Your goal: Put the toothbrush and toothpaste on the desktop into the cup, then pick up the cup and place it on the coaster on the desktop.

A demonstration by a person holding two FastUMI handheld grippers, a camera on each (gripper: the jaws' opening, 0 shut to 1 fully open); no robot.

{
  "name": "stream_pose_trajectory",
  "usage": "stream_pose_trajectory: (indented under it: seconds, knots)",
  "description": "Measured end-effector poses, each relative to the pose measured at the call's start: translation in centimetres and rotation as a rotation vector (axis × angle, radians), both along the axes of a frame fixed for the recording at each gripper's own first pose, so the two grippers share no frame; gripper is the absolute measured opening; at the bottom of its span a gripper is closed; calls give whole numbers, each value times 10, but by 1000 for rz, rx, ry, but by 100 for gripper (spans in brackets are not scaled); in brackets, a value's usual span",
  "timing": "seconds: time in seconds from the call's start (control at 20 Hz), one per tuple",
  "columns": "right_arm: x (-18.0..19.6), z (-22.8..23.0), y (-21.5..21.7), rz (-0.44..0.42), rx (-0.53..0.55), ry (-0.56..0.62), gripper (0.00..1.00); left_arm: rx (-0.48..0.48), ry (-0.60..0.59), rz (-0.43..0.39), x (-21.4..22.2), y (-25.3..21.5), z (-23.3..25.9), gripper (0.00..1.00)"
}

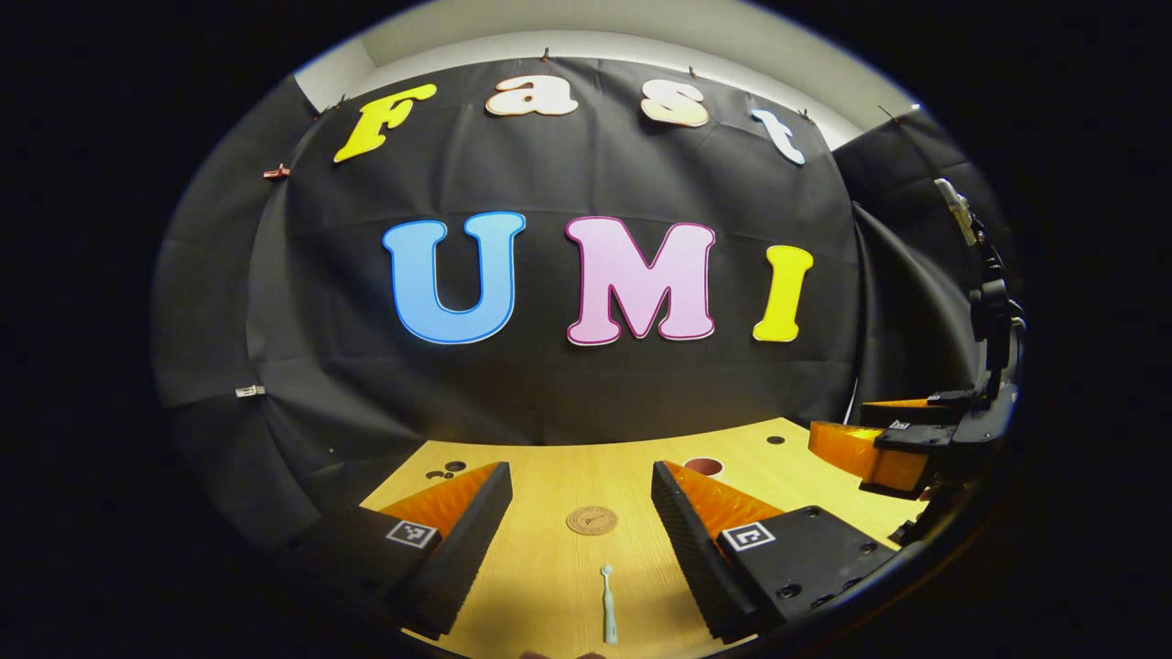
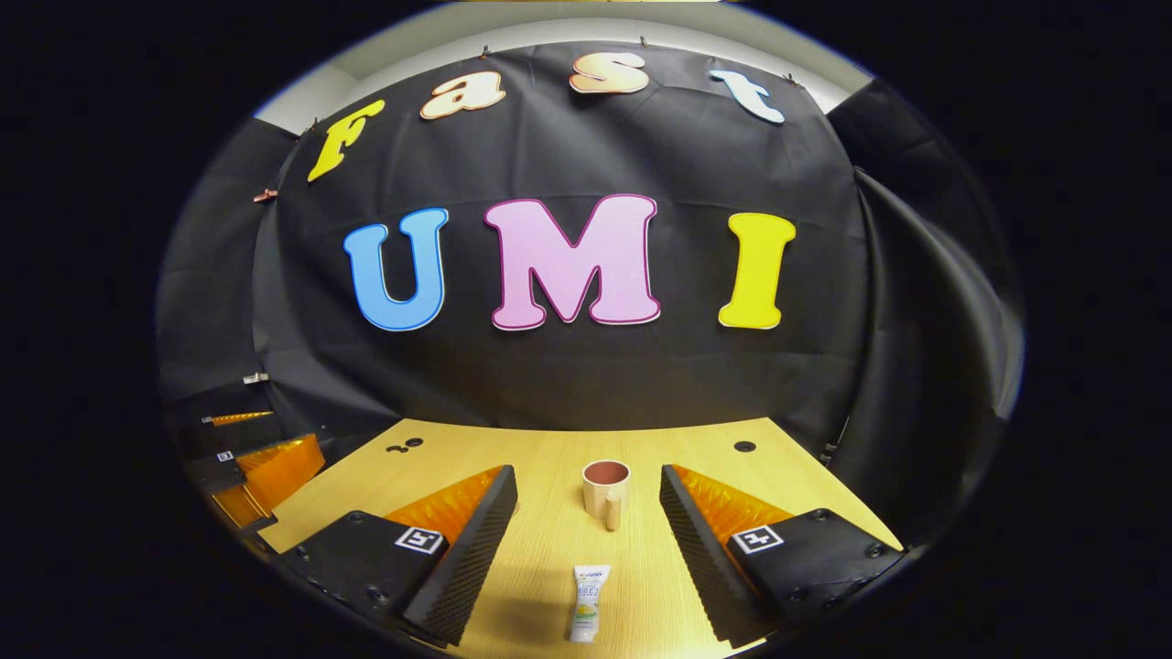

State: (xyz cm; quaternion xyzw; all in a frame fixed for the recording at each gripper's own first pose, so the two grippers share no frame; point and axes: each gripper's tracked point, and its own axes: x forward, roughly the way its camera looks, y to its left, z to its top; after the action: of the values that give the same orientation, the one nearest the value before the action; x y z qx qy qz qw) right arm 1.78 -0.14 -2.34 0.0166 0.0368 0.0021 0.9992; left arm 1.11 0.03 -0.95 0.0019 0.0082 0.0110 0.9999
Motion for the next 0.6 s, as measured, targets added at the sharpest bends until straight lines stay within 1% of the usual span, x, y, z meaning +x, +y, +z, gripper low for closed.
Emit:
stream_pose_trajectory:
  seconds: [0.2, 0.3, 0.45, 0.6]
  knots:
    - [4, -6, 1, 9, -1, 22, 97, -1, 10, -1, 2, 0, -3, 97]
    - [7, -10, 4, 18, 13, 35, 97, -6, 14, 4, 4, 0, -7, 97]
    - [13, -18, 5, 27, 6, 61, 97, -14, 30, 18, 5, 2, -14, 97]
    - [21, -34, 7, 42, 10, 116, 97, -8, 44, 42, 4, 6, -21, 97]
